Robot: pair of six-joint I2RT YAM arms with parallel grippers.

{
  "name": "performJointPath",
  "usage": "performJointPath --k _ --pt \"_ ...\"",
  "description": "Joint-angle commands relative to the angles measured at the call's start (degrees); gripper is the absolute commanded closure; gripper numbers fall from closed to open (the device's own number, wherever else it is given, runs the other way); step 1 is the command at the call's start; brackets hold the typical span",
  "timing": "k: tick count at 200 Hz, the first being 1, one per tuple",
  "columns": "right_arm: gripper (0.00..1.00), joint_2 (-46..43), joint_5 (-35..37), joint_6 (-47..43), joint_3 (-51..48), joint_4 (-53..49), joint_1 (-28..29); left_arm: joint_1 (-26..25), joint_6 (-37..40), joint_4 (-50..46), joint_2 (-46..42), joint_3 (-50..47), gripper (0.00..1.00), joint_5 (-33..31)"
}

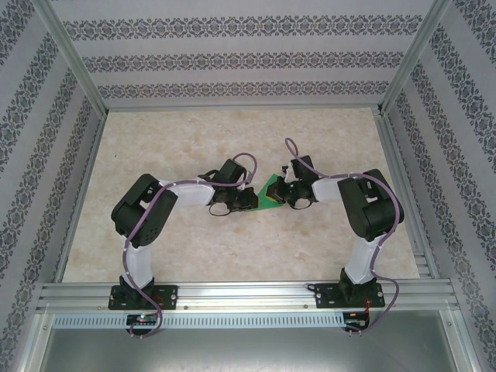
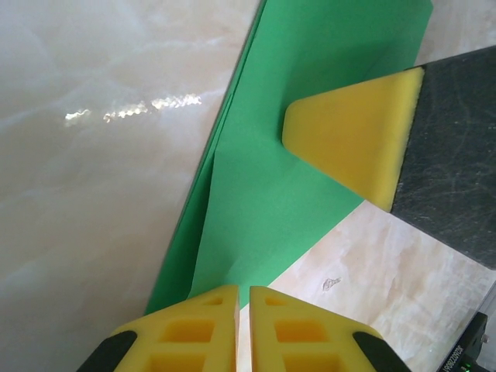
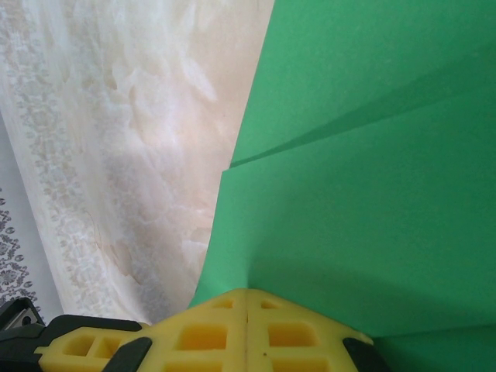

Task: Fold a paper plane with a square sheet of paper (pick it up from the middle)
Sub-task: Fourth fold the wing at the center of the table.

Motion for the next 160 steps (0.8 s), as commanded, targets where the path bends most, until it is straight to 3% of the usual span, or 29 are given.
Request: performJointPath --k 1,62,160 --pt "0.98 4.58 7.53 -2.02 -2.22 -8.08 -0.52 0.49 0.33 1.04 -0.59 1.46 0.87 -0.37" --pt "0.98 4.91 7.50 -2.09 -2.32 -8.22 -0.48 0.63 0.76 -3.24 1.42 1.36 0.88 -4.18" --pt "0.98 5.19 7.76 -2.36 -2.59 -8.76 -0.50 1.75 0.45 -2.50 1.26 -4.07 0.92 -3.18"
